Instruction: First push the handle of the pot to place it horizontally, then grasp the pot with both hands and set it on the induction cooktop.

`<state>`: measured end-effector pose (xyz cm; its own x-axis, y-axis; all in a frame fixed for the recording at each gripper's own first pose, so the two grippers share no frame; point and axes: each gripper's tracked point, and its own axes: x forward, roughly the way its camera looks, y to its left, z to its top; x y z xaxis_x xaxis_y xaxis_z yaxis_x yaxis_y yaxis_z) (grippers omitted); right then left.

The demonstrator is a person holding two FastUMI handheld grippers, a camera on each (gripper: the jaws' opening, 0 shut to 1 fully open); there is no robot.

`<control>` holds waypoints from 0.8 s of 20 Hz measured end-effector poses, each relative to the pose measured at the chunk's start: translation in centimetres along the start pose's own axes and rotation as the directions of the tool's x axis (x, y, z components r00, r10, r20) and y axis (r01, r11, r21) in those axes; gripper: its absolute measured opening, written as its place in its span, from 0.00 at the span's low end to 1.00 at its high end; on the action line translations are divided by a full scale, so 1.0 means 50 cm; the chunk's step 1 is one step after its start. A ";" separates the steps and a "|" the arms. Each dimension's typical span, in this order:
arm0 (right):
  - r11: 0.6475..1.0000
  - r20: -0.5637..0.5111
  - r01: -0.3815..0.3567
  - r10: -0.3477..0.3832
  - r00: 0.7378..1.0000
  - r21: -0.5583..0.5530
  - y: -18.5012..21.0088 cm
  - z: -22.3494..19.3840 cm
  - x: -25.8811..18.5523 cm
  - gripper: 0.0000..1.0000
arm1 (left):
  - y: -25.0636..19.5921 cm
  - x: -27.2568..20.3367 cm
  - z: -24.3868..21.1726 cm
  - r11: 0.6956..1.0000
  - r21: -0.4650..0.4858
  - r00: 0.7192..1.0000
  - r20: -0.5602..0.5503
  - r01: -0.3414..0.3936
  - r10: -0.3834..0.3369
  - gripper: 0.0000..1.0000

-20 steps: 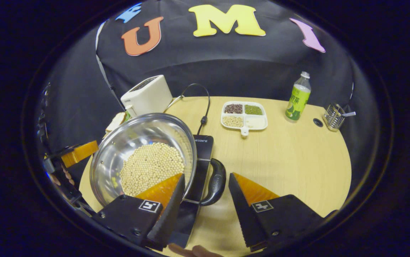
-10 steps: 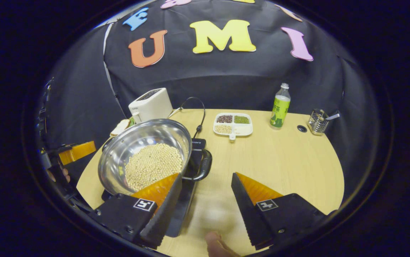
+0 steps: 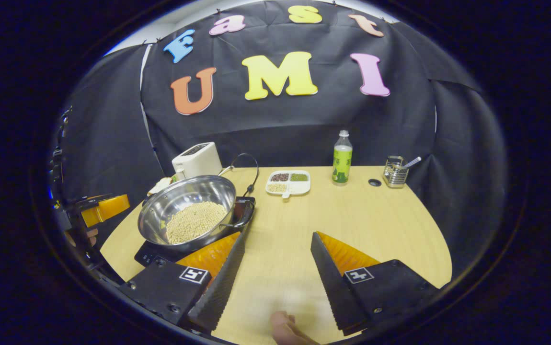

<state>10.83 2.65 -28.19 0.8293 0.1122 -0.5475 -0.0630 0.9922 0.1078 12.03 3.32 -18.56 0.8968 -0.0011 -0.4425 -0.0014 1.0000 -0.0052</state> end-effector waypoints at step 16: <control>0.991 0.445 0.127 -0.100 0.890 -0.032 -0.106 0.129 -0.389 0.92 | -0.174 -0.262 0.135 0.998 0.003 0.949 0.310 0.060 -0.058 0.94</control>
<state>-1.38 -5.16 -12.77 0.9914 -0.0234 -0.1286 0.0250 0.9996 0.0107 3.30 -5.35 -6.67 0.9882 -0.0577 -0.1418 0.0541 0.9981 -0.0295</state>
